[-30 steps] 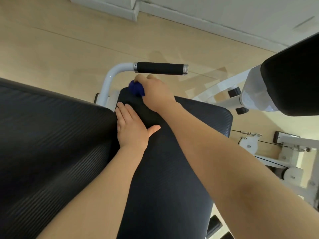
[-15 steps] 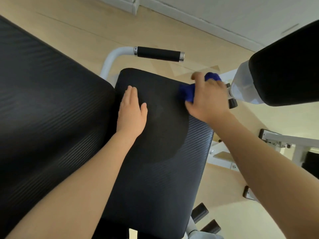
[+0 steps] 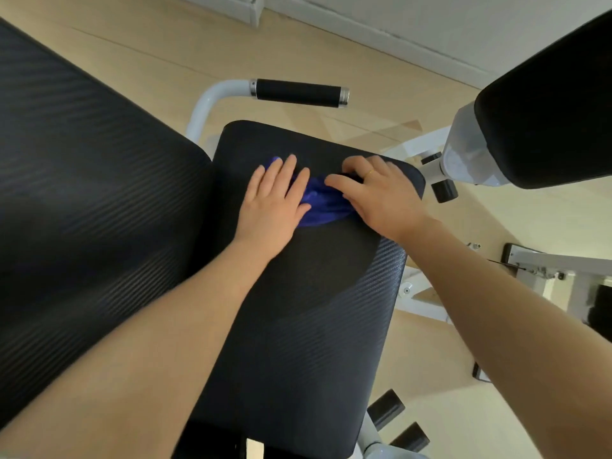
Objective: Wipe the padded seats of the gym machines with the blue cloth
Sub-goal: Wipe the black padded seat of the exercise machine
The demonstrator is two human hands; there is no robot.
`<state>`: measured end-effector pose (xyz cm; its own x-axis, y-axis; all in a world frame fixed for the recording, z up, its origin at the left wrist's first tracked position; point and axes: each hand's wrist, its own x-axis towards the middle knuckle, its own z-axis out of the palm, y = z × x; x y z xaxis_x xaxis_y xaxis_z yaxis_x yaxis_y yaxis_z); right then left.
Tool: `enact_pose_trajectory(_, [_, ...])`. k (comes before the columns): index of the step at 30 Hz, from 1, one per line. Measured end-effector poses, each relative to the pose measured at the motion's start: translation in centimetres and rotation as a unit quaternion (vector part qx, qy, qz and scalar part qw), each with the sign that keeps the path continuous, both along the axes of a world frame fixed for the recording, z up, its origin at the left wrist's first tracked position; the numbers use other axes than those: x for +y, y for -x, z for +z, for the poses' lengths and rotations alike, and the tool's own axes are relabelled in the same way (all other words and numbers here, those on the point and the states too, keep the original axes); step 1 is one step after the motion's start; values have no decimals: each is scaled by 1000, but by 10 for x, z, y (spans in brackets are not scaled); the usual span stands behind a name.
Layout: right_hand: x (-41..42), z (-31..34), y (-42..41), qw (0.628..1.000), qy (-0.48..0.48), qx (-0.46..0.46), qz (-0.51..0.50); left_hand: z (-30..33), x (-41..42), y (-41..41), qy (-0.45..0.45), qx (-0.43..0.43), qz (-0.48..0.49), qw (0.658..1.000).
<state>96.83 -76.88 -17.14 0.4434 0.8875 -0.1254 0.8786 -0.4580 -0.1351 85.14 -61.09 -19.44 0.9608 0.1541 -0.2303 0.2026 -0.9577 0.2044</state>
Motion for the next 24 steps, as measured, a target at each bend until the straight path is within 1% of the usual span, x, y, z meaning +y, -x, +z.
enact_pose_trajectory(1, [4,-3,-1,1000,0,-19,9,1,5,-7,-5,-1,9,1000])
enact_pose_trajectory(3, [10,-8,-2,1000,6,-19,18,-1,17,-17,-21,-20,9,1000])
enact_pose_trajectory(5, [9,-13,1,1000,-1,10,15,-5,26,-20,-68,-36,-50,996])
enact_pose_trajectory(7, [6,-15,8,1000,1,31,2,-6,30,-17,-89,-16,-85,992])
enact_pose_trajectory(9, [5,-14,18,999,-1,45,-28,-5,30,-18,-94,6,-85,992])
enact_pose_trajectory(11, [7,-13,30,997,-6,60,-56,-3,29,-11,-92,4,-92,992])
enact_pose_trajectory(13, [3,-16,48,995,-12,73,-67,-5,28,7,-91,-18,-107,990])
enact_pose_trajectory(18, [-14,-22,110,993,-45,93,-62,-21,17,77,-156,-83,-150,973])
enact_pose_trajectory(22, [-21,-19,138,991,-33,115,-64,-23,10,116,-148,-103,-157,971])
enact_pose_trajectory(24, [-26,-19,160,989,-42,126,-71,-23,6,138,-132,-112,-165,971])
